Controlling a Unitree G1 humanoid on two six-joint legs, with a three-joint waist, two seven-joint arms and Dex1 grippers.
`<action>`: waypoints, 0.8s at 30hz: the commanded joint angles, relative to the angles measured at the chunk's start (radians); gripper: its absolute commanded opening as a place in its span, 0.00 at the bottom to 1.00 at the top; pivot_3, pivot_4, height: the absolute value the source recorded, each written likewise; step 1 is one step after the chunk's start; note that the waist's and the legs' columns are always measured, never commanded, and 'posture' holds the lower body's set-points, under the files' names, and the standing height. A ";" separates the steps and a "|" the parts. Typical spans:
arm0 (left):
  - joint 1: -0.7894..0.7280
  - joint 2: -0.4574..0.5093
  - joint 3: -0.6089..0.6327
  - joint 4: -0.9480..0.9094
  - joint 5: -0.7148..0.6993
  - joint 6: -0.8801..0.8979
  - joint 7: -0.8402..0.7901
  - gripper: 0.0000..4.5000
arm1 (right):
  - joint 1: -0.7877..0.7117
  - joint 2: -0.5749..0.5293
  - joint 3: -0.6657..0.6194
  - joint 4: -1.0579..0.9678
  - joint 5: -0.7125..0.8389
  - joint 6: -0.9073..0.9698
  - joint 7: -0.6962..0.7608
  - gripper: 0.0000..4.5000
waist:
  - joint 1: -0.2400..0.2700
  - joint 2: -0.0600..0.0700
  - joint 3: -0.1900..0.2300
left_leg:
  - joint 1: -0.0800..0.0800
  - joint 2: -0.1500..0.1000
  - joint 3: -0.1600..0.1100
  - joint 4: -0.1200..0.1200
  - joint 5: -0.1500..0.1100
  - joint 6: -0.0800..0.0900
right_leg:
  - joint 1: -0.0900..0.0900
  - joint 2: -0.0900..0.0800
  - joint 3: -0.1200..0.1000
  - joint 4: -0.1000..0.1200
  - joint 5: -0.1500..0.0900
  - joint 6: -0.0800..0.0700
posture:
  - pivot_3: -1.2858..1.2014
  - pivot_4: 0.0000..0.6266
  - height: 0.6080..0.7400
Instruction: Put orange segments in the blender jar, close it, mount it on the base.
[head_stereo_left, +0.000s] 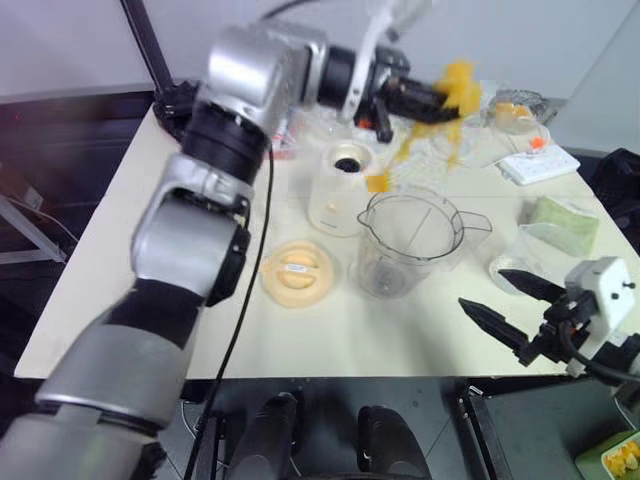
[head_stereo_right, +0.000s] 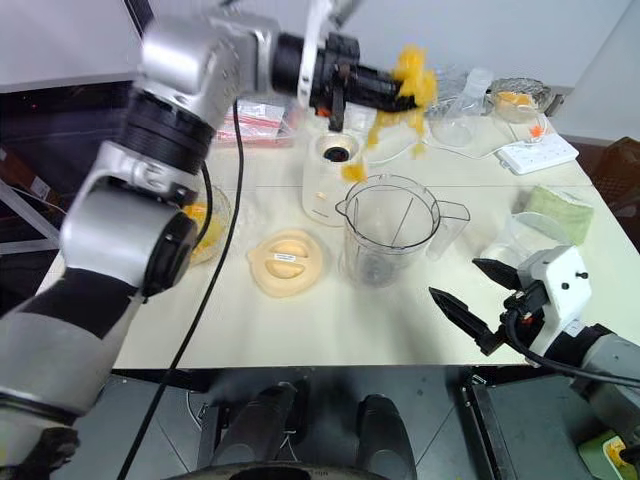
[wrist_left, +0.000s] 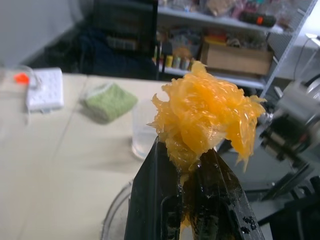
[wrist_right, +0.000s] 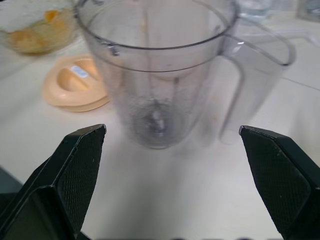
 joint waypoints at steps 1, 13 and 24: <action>0.002 -0.020 -0.005 -0.016 0.023 -0.057 0.011 0.05 | -0.005 -0.008 -0.028 -0.019 0.014 -0.014 -0.006 1.00 | 0.000 0.000 0.000 | 0.000 0.000 0.000 0.000 0.000 0.000 | 0.000 0.000 0.000 0.000 0.000 0.000 | 0.52 0.24 1.00; 0.156 -0.079 -0.098 0.007 0.114 -0.104 -0.015 0.05 | -0.014 -0.031 -0.034 -0.011 0.011 -0.013 -0.005 1.00 | 0.001 0.000 0.000 | 0.000 0.000 0.000 0.001 0.000 0.000 | 0.001 0.000 0.000 0.001 0.000 0.000 | 0.52 0.24 1.00; 0.161 -0.111 -0.087 0.071 0.154 -0.187 0.012 0.68 | -0.006 -0.043 -0.062 -0.011 0.020 -0.005 -0.001 1.00 | 0.002 0.000 0.000 | 0.000 0.000 0.000 0.002 0.000 0.000 | 0.001 0.000 0.000 0.001 0.000 0.000 | 0.52 0.24 1.00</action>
